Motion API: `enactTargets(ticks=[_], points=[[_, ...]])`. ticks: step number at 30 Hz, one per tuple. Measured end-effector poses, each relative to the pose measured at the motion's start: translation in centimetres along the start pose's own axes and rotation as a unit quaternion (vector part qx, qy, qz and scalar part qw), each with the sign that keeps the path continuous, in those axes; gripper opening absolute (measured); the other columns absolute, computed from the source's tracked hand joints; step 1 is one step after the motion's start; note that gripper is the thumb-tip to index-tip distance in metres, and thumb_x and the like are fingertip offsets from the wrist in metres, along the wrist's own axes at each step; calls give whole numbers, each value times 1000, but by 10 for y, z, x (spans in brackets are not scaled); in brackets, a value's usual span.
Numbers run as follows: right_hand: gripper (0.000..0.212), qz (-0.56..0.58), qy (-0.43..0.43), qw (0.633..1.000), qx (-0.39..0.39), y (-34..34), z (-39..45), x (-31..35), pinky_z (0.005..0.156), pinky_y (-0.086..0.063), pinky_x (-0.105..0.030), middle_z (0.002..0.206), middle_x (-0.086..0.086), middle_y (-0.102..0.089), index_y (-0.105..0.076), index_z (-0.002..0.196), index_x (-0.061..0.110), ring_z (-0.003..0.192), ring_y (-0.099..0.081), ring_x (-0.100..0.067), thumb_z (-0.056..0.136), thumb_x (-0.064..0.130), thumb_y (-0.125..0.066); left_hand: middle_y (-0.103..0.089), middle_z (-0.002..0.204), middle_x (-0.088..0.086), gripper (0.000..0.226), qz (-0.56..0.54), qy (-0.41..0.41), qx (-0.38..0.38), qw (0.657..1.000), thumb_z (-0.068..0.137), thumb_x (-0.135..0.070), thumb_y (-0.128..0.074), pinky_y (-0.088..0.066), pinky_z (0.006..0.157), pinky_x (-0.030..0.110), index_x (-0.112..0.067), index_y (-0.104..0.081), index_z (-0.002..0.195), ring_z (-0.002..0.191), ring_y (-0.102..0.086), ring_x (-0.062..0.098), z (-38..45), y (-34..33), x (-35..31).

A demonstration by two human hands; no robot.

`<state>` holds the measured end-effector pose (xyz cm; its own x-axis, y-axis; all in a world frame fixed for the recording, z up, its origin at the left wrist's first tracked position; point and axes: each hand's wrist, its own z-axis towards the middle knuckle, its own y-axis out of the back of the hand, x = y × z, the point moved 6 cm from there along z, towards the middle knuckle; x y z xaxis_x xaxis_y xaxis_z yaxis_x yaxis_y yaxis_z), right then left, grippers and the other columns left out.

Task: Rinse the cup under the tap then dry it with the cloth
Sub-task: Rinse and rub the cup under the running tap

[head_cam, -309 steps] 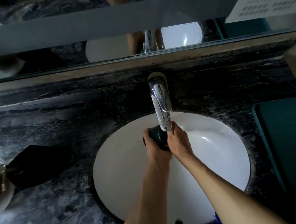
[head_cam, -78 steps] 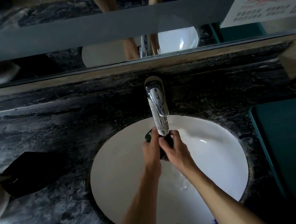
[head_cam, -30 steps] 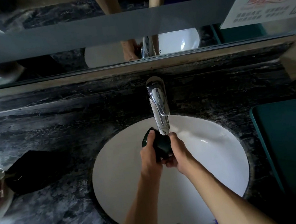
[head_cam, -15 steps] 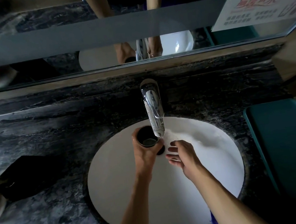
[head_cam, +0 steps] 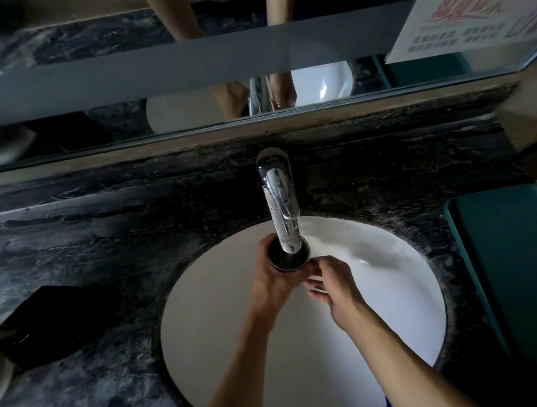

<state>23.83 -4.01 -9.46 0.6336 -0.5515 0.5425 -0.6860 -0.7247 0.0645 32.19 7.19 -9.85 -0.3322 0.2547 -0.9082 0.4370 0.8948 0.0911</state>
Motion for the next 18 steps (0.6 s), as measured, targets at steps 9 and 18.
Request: enactTargets(ticks=[9, 18], points=[[20, 3, -6, 1000, -15, 3, 1, -1, 73, -48, -34, 90, -5, -68, -64, 102, 9, 81, -60, -25, 98, 12, -45, -70, 107, 5, 68, -6, 2, -26, 1000, 68, -1, -90, -60, 73, 29, -20, -54, 123, 91, -68, 14, -1, 5, 4], [17, 9, 0, 1000, -16, 3, 1, -1, 69, -46, -32, 88, -8, -66, -61, 99, 8, 77, -59, -25, 97, 10, -44, -71, 112, 6, 74, -3, 6, -9, 1000, 63, -10, -91, -62, 83, 39, -21, -54, 126, 99, -71, 11, -4, 5, 10]])
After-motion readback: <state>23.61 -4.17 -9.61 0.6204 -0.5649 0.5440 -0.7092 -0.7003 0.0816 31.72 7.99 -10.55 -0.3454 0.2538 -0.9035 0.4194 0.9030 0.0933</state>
